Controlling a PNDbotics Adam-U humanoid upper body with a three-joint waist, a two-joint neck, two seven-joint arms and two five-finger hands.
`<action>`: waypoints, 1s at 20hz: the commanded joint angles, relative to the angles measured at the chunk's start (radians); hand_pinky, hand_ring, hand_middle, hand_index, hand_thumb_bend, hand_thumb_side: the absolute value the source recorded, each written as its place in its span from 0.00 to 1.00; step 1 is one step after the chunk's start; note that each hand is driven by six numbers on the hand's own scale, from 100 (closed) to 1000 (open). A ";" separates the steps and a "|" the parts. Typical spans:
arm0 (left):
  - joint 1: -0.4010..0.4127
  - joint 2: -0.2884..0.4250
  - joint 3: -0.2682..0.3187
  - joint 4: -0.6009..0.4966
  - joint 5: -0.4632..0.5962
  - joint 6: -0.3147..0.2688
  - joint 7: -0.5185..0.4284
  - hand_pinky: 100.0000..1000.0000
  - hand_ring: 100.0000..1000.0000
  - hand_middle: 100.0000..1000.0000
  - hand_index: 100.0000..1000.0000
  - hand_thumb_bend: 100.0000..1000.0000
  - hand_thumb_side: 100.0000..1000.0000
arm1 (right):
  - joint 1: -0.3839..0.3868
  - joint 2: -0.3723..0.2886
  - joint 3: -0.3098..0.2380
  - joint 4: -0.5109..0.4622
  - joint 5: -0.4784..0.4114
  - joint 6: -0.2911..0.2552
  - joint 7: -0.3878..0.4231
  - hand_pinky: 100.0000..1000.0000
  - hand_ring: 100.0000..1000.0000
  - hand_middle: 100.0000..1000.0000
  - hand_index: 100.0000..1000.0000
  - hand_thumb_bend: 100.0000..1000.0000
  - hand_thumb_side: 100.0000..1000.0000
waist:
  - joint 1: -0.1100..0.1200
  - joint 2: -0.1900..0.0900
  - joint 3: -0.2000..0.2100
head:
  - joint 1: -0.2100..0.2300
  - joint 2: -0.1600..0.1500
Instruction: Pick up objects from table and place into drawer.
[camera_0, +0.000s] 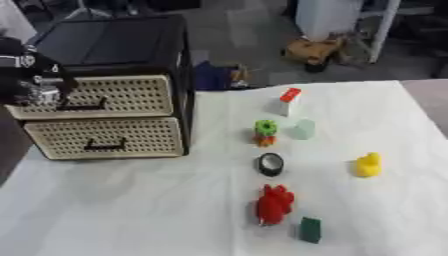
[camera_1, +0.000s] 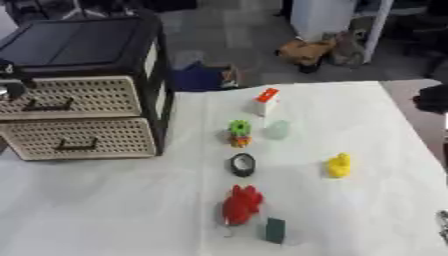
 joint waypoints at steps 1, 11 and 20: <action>-0.030 0.011 0.027 0.028 -0.020 -0.008 -0.001 0.00 0.00 0.00 0.84 0.00 1.00 | -0.012 -0.029 -0.007 -0.016 -0.004 -0.009 -0.005 0.61 0.58 0.53 0.90 0.06 0.81 | 0.001 -0.012 -0.004 | 0.004 -0.014; -0.016 -0.001 0.014 0.066 -0.023 -0.047 -0.001 0.00 0.00 0.00 0.89 0.00 1.00 | -0.017 -0.026 -0.007 -0.016 0.000 -0.009 -0.009 0.61 0.58 0.53 0.90 0.07 0.81 | 0.002 0.002 -0.012 | 0.009 -0.024; -0.018 -0.002 0.014 0.095 -0.028 -0.109 -0.001 0.00 0.00 0.00 0.87 0.47 1.00 | -0.022 -0.022 -0.007 -0.016 0.003 -0.009 -0.007 0.61 0.58 0.52 0.90 0.08 0.80 | 0.003 0.013 -0.017 | 0.015 -0.032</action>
